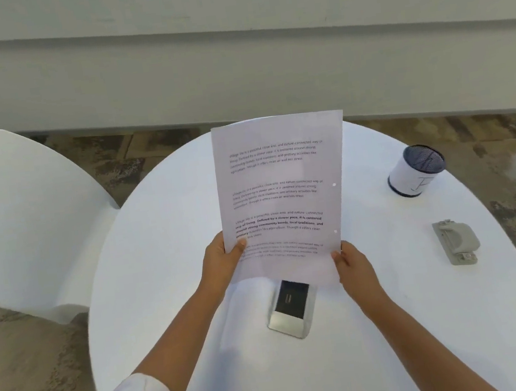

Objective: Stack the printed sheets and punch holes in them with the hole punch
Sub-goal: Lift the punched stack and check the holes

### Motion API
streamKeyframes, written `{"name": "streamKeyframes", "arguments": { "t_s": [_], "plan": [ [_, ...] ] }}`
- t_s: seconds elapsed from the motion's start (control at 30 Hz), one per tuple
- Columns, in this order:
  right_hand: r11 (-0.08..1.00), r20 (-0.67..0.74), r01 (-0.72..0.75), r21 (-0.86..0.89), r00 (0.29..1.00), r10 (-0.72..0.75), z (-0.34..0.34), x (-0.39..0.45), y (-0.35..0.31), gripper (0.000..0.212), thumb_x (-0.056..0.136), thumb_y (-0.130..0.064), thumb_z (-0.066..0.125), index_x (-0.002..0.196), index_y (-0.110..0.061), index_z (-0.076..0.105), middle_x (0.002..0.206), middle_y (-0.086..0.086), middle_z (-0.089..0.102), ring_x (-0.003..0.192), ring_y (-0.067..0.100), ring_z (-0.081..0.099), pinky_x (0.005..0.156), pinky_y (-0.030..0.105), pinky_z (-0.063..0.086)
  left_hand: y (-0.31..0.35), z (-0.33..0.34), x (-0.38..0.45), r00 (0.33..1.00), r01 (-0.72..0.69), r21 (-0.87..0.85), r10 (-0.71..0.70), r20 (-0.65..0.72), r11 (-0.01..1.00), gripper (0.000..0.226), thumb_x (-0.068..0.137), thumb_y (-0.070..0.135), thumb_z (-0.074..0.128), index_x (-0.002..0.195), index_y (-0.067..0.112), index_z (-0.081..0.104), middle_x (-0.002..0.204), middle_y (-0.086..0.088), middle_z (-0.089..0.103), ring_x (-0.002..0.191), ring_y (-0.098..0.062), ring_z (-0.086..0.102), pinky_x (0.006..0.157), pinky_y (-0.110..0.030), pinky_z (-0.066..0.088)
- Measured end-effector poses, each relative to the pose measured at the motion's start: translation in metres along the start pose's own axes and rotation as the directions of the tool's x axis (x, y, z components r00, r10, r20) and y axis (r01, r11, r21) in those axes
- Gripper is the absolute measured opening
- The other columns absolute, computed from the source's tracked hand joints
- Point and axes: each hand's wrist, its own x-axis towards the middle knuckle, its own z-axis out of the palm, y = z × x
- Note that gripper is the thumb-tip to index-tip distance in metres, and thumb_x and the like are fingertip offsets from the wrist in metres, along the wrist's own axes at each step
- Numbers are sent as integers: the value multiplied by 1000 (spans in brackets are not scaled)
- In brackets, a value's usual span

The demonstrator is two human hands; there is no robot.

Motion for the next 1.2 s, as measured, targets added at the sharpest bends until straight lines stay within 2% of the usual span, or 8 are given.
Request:
{"name": "streamKeyframes", "arguments": {
  "t_s": [0.1,0.23,0.43,0.6,0.77,1.0,1.07,1.2],
  "plan": [
    [996,22,-44,83,999,42,19,8,-13,20,98,-12,35,104,-15,53,108,5,61,99,23,56,85,35,46,-8,-33,16,999,31,85,-28,-33,996,20,90,14,57,110,14,58,107,-8,67,97,-27,63,89,-41,50],
    [988,79,-78,131,995,68,49,20,-35,20,98,-12,35,109,-16,52,110,5,58,98,22,55,83,33,46,-24,-72,31,991,83,120,-69,-118,989,16,90,9,55,99,21,60,95,-5,68,90,-26,62,83,-39,49],
    [993,156,-99,71,984,88,95,46,-60,31,99,-15,34,126,-10,50,118,4,56,105,20,53,94,36,46,-33,-105,56,948,123,82,-93,-305,989,18,89,3,53,96,15,64,86,-1,62,81,-19,53,78,-34,45],
    [996,182,-84,24,980,79,121,75,-75,28,98,-12,32,114,-9,55,103,4,58,85,18,53,69,27,44,-38,-122,87,930,128,96,-85,-357,987,16,88,4,55,90,16,65,85,-5,59,77,-19,48,72,-31,40],
    [995,177,-97,-11,979,98,134,102,-85,27,97,-11,35,112,-5,56,100,5,57,96,25,55,85,37,47,-50,-129,111,911,150,82,-105,-399,985,17,86,4,58,99,9,67,91,-7,63,82,-20,53,80,-35,45],
    [992,180,-97,-83,977,111,141,124,-88,30,95,-16,42,104,9,57,87,22,60,73,22,47,57,27,34,-54,-129,136,893,176,183,-79,-442,967,22,87,5,57,107,0,65,102,-14,65,88,-24,56,83,-32,43],
    [992,188,-95,-85,976,109,141,128,-88,29,94,-18,45,102,7,58,78,13,56,70,21,48,56,26,35,-51,-127,138,882,186,206,-71,-465,961,24,88,6,57,110,0,63,108,-14,64,99,-29,57,88,-32,42],
    [994,186,-92,-52,977,100,142,130,-86,26,93,-20,47,112,-8,59,88,5,59,82,20,55,65,25,40,-47,-126,139,861,174,214,-43,-506,961,28,87,5,57,115,2,62,114,-13,64,107,-27,57,93,-29,39]
  ]
}}
